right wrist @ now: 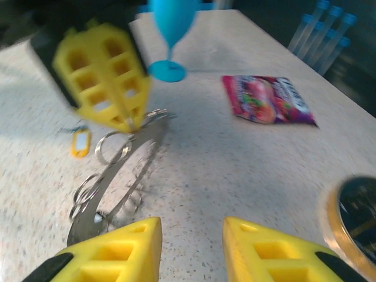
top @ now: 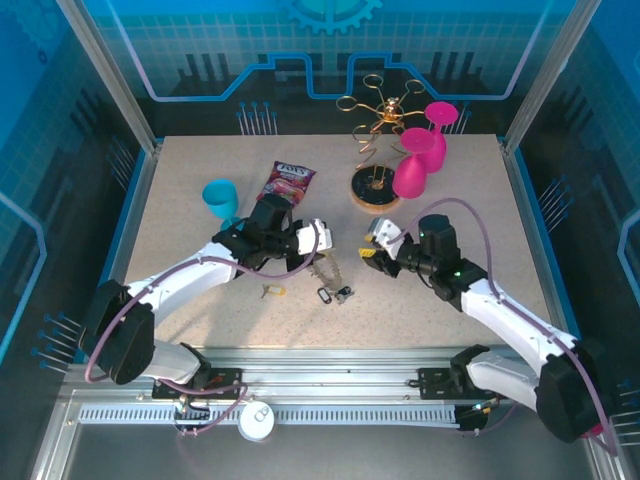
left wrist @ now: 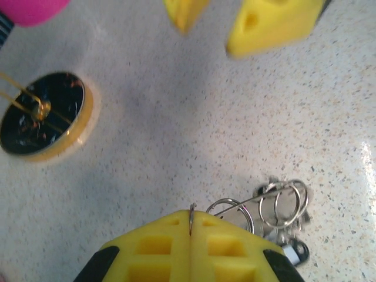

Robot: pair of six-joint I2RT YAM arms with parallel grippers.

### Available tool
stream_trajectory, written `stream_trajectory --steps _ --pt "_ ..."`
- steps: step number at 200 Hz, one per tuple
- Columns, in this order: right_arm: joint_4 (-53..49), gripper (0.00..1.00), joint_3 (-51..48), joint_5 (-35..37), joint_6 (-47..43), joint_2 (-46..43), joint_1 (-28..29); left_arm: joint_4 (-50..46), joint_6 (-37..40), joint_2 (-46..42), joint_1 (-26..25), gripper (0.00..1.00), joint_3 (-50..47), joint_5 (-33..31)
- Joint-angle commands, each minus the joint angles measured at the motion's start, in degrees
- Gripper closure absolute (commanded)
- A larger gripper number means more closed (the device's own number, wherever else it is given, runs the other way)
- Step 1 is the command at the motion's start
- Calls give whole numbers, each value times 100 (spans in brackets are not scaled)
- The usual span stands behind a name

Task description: Put the keys on the keyring

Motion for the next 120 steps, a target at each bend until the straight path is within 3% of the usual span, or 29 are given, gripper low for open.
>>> stream_trajectory --steps 1,57,120 --pt "24 66 266 -716 -1460 363 327 684 743 -162 44 100 -200 952" --pt "710 77 205 -447 -1461 801 639 738 962 -71 45 100 -238 1111" --pt "812 79 36 2 -1588 699 707 744 942 -71 44 100 -330 1137"
